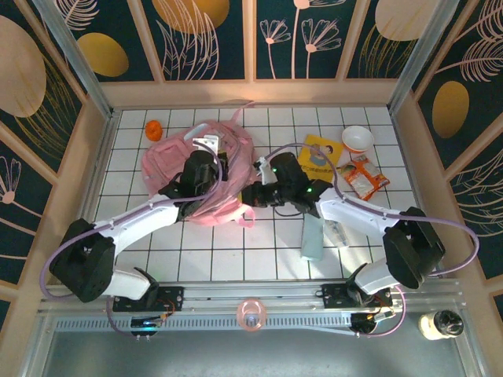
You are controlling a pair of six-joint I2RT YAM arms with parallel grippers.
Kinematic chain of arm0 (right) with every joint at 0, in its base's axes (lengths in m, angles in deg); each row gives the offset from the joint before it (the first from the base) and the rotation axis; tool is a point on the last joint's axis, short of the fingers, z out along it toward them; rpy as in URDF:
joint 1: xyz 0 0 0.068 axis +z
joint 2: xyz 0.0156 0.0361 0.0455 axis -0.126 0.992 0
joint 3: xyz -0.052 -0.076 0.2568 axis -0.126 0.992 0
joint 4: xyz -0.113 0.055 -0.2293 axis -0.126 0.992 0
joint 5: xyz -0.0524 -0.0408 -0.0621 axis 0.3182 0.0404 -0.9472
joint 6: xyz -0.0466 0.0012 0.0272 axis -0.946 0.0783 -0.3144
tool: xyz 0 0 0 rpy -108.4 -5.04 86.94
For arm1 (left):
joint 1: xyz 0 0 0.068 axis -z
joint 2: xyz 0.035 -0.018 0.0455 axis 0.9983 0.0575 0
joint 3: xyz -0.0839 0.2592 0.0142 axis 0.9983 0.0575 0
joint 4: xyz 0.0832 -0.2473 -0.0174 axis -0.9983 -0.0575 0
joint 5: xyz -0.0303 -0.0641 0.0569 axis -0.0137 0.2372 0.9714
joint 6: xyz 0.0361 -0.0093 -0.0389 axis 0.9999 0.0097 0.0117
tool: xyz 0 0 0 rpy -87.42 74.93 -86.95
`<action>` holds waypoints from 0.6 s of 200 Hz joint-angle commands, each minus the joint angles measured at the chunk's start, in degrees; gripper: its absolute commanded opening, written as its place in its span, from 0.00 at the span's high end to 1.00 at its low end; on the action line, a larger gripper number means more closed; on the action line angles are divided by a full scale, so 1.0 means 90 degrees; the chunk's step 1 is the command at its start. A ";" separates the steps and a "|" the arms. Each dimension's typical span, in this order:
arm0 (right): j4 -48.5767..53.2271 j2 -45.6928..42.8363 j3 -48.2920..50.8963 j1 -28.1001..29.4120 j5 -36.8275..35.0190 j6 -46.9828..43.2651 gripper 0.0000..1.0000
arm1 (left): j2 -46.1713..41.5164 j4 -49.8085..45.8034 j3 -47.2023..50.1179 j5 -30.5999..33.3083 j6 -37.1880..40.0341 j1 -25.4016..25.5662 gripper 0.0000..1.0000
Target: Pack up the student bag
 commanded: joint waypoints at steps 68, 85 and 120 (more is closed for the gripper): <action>-0.2243 -0.0449 0.0939 0.0184 -0.0318 0.1901 0.54 | -0.0351 0.1104 -0.0120 -0.0917 0.0778 -0.0060 1.00; -0.2031 -0.0694 0.1155 -0.0101 -0.0370 0.2012 0.38 | -0.0596 0.1015 -0.0001 -0.1658 0.1167 -0.0156 1.00; -0.1672 -0.0875 0.1324 -0.0465 -0.0712 0.2159 0.30 | -0.0892 0.0727 0.0053 -0.3117 0.1424 -0.0491 1.00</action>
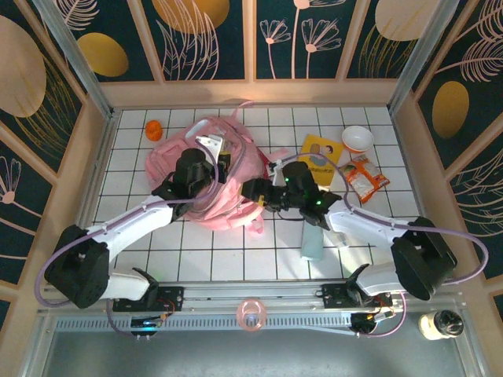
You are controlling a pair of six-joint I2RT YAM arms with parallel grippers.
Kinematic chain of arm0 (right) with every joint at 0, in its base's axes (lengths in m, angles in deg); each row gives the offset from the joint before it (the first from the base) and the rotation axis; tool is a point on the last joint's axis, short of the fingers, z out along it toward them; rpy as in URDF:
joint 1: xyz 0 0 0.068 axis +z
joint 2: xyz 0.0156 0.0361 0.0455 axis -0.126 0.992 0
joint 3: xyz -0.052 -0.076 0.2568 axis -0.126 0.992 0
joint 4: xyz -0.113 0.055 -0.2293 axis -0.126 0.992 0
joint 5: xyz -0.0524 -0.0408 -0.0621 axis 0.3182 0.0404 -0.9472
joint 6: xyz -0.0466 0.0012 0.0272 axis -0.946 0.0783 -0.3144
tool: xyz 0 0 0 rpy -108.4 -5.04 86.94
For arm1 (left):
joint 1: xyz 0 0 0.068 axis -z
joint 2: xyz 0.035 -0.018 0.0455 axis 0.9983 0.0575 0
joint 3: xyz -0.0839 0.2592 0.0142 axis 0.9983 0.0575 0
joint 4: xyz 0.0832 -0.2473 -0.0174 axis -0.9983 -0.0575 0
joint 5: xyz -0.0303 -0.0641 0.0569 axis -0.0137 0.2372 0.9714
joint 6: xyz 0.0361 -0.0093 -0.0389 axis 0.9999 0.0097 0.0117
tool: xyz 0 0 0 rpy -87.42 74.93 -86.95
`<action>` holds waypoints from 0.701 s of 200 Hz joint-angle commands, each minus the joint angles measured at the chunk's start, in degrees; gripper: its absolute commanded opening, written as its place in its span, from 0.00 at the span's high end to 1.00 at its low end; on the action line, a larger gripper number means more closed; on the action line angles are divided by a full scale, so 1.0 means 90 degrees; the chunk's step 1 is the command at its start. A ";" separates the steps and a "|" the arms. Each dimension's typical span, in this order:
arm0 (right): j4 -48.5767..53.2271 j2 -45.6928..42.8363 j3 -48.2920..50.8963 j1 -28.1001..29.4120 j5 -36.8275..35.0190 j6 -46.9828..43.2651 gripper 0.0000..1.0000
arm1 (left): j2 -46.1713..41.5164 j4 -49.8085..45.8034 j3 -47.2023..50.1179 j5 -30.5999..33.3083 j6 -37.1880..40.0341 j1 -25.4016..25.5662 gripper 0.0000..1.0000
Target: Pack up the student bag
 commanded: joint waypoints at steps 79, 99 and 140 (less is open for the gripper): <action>-0.1530 0.0681 -0.0496 0.0051 -0.0260 0.0194 0.61 | -0.0358 0.0090 -0.0458 -0.2623 0.0361 -0.0405 1.00; -0.1855 0.0668 -0.0421 0.0119 -0.0845 0.0501 0.93 | -0.0589 -0.0331 -0.0596 -0.2114 -0.0116 -0.0402 0.73; -0.3599 0.0944 -0.0272 0.0180 -0.1482 0.1199 1.00 | -0.1759 -0.1674 -0.0308 -0.1413 -0.1131 -0.0394 0.54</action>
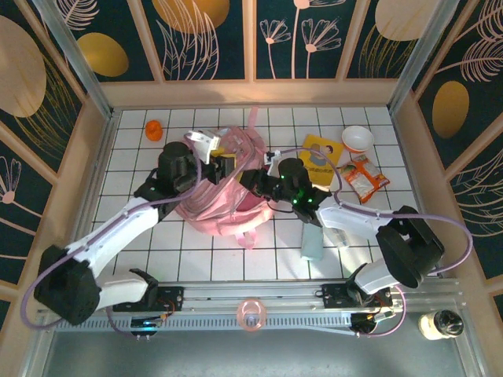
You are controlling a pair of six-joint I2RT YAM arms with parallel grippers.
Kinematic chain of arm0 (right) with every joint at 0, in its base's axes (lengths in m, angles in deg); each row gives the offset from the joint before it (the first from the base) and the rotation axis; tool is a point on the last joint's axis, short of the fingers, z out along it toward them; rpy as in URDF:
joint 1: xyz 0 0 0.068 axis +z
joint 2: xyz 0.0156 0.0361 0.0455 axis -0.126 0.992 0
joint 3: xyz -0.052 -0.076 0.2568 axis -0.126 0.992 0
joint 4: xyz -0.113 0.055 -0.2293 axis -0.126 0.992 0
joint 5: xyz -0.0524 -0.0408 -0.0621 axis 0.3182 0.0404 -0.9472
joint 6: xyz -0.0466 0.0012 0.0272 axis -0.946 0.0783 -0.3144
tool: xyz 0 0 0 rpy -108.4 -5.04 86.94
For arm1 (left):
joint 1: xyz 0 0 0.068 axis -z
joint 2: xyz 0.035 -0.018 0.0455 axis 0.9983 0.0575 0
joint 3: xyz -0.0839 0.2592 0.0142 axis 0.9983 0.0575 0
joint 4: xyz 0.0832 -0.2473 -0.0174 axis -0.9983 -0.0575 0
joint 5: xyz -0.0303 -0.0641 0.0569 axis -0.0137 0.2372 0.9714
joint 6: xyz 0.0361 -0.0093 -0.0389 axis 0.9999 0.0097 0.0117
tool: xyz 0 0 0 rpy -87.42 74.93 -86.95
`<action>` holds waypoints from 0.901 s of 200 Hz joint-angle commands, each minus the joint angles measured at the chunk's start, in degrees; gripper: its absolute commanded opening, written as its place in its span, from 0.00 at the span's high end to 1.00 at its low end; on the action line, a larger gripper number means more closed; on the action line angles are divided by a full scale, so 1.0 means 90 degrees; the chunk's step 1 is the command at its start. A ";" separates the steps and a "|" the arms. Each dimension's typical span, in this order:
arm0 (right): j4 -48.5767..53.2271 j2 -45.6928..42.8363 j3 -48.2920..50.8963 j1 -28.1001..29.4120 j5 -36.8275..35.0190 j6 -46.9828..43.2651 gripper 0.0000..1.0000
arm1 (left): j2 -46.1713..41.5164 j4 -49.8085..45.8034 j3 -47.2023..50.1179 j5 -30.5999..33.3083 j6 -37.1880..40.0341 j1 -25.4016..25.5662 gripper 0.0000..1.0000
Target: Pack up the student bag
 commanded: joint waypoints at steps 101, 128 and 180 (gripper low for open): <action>-0.1144 0.0476 -0.0788 0.0454 -0.1430 0.0185 1.00 | -0.2382 -0.2457 0.1626 0.0635 -0.3103 0.0897 0.54; -0.0995 0.0478 -0.0892 0.0504 -0.1467 0.0102 1.00 | -0.2106 -0.2481 0.1541 0.0695 -0.2968 0.0978 0.53; -0.0491 0.0414 -0.1193 0.0707 -0.1787 -0.0237 1.00 | -0.1713 -0.2714 0.1529 0.1476 -0.2884 0.1054 0.54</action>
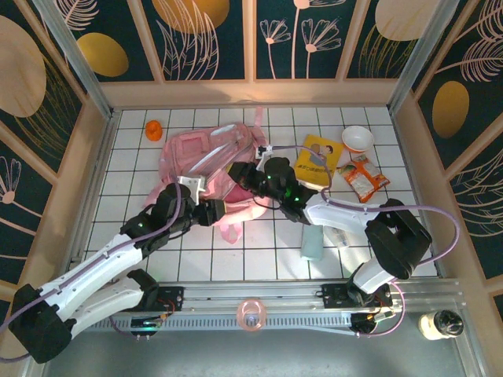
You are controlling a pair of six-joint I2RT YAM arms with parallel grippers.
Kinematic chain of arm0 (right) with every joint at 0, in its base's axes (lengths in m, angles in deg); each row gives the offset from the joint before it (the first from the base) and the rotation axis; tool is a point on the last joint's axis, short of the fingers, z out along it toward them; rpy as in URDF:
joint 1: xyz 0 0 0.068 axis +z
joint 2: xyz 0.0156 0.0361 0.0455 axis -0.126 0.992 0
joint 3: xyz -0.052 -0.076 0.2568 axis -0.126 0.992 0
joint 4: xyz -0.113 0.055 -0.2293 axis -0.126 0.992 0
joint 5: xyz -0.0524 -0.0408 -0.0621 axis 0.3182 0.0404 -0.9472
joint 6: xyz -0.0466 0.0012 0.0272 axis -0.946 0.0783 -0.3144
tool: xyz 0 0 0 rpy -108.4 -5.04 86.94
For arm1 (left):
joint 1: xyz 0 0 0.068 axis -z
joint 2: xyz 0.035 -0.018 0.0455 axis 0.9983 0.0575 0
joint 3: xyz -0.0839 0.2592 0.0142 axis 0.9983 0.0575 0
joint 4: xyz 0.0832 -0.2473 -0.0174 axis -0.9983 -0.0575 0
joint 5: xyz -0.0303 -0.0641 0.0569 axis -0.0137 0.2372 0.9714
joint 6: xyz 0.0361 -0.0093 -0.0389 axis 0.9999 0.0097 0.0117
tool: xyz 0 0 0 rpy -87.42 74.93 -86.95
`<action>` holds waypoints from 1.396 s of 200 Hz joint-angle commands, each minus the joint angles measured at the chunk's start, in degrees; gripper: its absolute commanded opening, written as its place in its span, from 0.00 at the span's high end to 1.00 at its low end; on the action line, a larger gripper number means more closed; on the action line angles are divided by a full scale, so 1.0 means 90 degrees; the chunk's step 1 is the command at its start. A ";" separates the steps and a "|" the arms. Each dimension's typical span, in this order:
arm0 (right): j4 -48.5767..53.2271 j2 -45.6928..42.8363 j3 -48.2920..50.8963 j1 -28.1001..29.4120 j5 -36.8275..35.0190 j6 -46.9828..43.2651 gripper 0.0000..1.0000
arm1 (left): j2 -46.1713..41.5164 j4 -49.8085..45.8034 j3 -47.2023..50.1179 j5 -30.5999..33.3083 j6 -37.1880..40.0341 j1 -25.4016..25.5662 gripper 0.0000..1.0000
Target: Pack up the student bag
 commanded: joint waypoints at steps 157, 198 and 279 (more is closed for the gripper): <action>0.0383 -0.0162 -0.0862 0.0389 -0.1055 -0.0538 1.00 | 0.0322 -0.0325 0.0155 0.0751 -0.0154 0.0211 0.92; 0.0856 -0.0449 -0.0811 0.0257 -0.0920 -0.0903 1.00 | -0.0175 -0.0653 0.0297 0.1631 -0.0260 0.0210 1.00; 0.1338 -0.0575 -0.0902 -0.0471 0.1273 -0.1392 1.00 | -0.0639 -0.0571 0.0547 0.2379 -0.0251 0.0176 1.00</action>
